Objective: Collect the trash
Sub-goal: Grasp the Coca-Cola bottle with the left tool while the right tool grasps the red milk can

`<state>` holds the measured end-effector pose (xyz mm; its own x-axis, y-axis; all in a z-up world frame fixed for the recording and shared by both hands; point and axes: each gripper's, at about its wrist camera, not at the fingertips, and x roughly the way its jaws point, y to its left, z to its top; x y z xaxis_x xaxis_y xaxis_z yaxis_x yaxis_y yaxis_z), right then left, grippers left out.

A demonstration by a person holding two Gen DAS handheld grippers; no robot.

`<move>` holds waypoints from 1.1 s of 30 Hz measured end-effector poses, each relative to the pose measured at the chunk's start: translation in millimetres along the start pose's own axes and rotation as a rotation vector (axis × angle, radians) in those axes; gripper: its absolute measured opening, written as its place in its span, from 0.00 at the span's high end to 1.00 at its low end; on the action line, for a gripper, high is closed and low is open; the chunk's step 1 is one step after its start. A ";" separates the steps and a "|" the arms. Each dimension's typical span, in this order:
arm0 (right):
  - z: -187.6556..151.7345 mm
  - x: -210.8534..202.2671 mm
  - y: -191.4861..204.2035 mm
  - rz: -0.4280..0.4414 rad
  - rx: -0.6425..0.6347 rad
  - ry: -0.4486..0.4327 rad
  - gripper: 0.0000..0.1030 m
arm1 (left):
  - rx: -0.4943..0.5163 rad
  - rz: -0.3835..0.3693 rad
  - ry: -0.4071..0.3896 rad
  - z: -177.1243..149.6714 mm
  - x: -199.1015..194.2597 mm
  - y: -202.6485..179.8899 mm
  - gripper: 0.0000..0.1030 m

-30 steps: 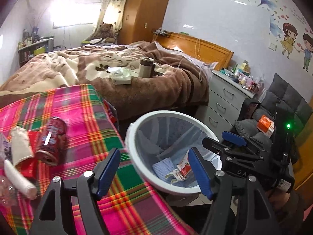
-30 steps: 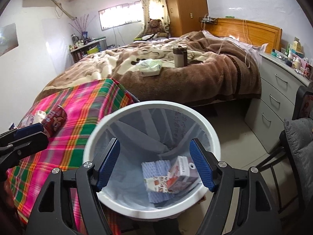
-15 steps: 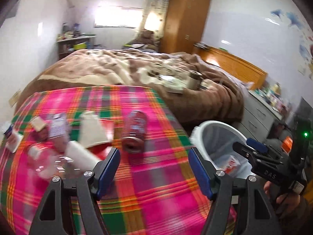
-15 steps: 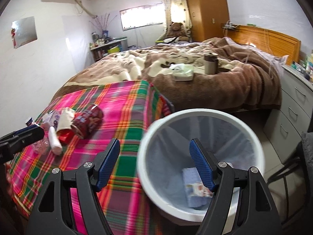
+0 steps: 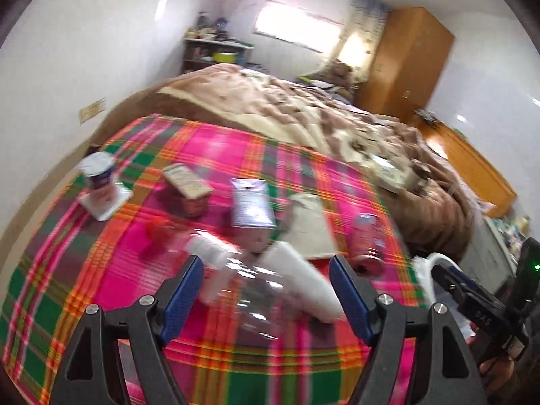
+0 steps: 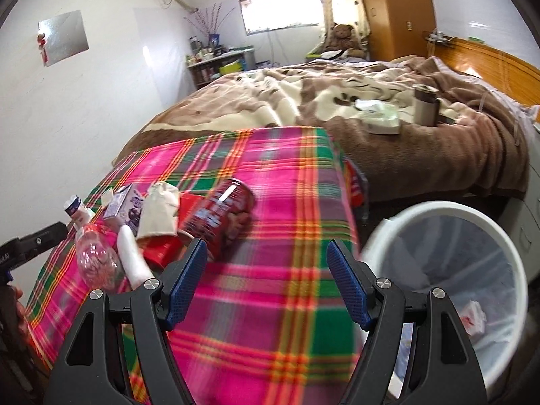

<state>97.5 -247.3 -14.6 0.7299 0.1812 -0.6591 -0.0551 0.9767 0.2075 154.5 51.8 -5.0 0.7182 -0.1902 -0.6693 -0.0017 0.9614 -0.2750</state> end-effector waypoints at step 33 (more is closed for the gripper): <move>12.9 81.7 37.4 -0.060 -0.029 0.215 0.27 | -0.100 0.051 0.161 -5.7 53.0 55.2 0.18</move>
<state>163.9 -197.5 -51.4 0.5706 0.1400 -0.8092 -0.0376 0.9888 0.1446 188.5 93.6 -59.6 0.5951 -0.1786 -0.7836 -0.1098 0.9478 -0.2994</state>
